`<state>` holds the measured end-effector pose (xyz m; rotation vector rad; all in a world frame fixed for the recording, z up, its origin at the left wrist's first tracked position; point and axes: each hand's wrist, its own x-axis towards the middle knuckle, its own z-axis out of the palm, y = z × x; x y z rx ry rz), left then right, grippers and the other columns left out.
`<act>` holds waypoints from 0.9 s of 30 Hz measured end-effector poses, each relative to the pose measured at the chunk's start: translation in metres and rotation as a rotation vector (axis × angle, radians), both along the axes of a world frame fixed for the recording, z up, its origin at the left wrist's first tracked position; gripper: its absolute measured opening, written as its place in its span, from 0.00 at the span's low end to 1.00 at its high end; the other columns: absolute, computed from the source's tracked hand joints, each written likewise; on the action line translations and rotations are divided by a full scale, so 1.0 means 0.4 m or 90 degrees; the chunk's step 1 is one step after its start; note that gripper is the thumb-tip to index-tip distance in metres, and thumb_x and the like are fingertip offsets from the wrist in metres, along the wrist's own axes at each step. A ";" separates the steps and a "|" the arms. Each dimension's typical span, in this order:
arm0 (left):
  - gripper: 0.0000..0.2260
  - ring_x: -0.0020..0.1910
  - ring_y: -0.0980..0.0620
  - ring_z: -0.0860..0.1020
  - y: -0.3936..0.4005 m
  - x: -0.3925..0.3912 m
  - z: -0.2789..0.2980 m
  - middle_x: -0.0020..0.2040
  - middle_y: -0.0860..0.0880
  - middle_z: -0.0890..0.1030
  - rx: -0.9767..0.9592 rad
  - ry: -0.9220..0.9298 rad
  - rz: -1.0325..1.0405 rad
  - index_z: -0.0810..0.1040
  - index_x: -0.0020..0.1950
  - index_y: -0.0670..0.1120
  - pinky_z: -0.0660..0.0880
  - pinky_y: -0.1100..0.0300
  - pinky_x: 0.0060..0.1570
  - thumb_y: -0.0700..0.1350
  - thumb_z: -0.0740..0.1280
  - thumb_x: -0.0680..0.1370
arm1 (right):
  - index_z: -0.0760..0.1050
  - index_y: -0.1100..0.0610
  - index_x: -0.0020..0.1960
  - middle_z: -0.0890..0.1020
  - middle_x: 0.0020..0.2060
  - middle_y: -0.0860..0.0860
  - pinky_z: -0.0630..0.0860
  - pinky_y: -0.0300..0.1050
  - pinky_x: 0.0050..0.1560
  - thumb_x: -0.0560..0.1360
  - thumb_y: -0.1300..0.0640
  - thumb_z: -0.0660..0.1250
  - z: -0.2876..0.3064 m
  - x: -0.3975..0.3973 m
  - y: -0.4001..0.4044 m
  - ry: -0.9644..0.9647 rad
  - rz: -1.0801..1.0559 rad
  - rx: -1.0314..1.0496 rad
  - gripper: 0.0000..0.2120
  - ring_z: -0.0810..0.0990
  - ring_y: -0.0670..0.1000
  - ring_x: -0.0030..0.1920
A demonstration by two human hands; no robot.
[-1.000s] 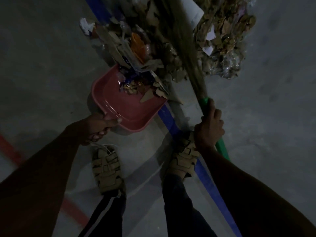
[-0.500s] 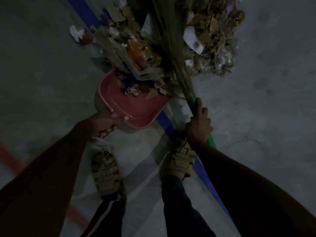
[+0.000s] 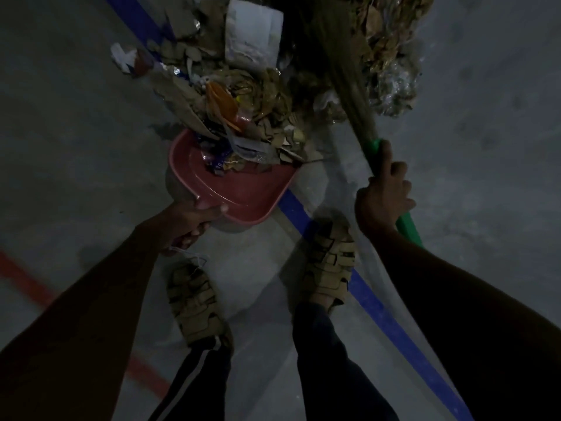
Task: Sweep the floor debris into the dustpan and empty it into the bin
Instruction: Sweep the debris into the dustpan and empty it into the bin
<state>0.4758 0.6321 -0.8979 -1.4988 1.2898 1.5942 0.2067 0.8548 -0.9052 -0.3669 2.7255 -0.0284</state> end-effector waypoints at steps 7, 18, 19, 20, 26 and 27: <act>0.22 0.22 0.52 0.65 0.006 -0.042 0.020 0.26 0.47 0.70 -0.020 -0.009 -0.008 0.74 0.38 0.42 0.61 0.65 0.22 0.61 0.73 0.75 | 0.49 0.39 0.76 0.68 0.62 0.59 0.67 0.71 0.55 0.74 0.65 0.60 -0.019 -0.002 -0.003 -0.062 0.062 0.077 0.39 0.71 0.67 0.55; 0.19 0.17 0.52 0.64 0.027 -0.064 0.024 0.24 0.46 0.68 -0.040 0.004 -0.007 0.73 0.32 0.43 0.59 0.67 0.20 0.52 0.77 0.74 | 0.48 0.38 0.75 0.69 0.63 0.58 0.69 0.68 0.58 0.79 0.55 0.59 -0.002 0.080 0.097 -0.200 0.236 0.085 0.31 0.72 0.65 0.57; 0.19 0.17 0.52 0.65 0.032 -0.061 0.026 0.24 0.46 0.68 -0.036 0.004 -0.001 0.74 0.33 0.42 0.59 0.67 0.20 0.53 0.78 0.72 | 0.49 0.39 0.75 0.68 0.64 0.57 0.69 0.68 0.59 0.79 0.55 0.59 0.001 0.089 0.105 -0.214 0.230 0.077 0.31 0.72 0.65 0.57; 0.19 0.18 0.52 0.65 0.036 -0.059 0.027 0.24 0.46 0.68 -0.032 0.003 0.007 0.74 0.34 0.43 0.59 0.66 0.21 0.53 0.78 0.70 | 0.49 0.39 0.76 0.68 0.63 0.57 0.68 0.67 0.58 0.79 0.56 0.59 0.004 0.097 0.110 -0.221 0.219 0.065 0.31 0.72 0.64 0.57; 0.16 0.21 0.53 0.66 0.056 -0.074 0.092 0.30 0.44 0.72 -0.055 0.023 0.047 0.79 0.43 0.39 0.62 0.66 0.22 0.51 0.78 0.73 | 0.52 0.40 0.75 0.69 0.60 0.54 0.71 0.64 0.55 0.78 0.57 0.59 0.052 0.155 0.112 -0.246 0.155 -0.007 0.30 0.73 0.60 0.52; 0.15 0.21 0.53 0.66 0.060 -0.079 0.112 0.31 0.43 0.73 -0.058 0.024 0.053 0.79 0.43 0.40 0.62 0.66 0.21 0.50 0.78 0.73 | 0.53 0.40 0.75 0.69 0.60 0.53 0.71 0.64 0.55 0.78 0.56 0.59 0.069 0.162 0.112 -0.247 0.146 -0.023 0.29 0.73 0.59 0.52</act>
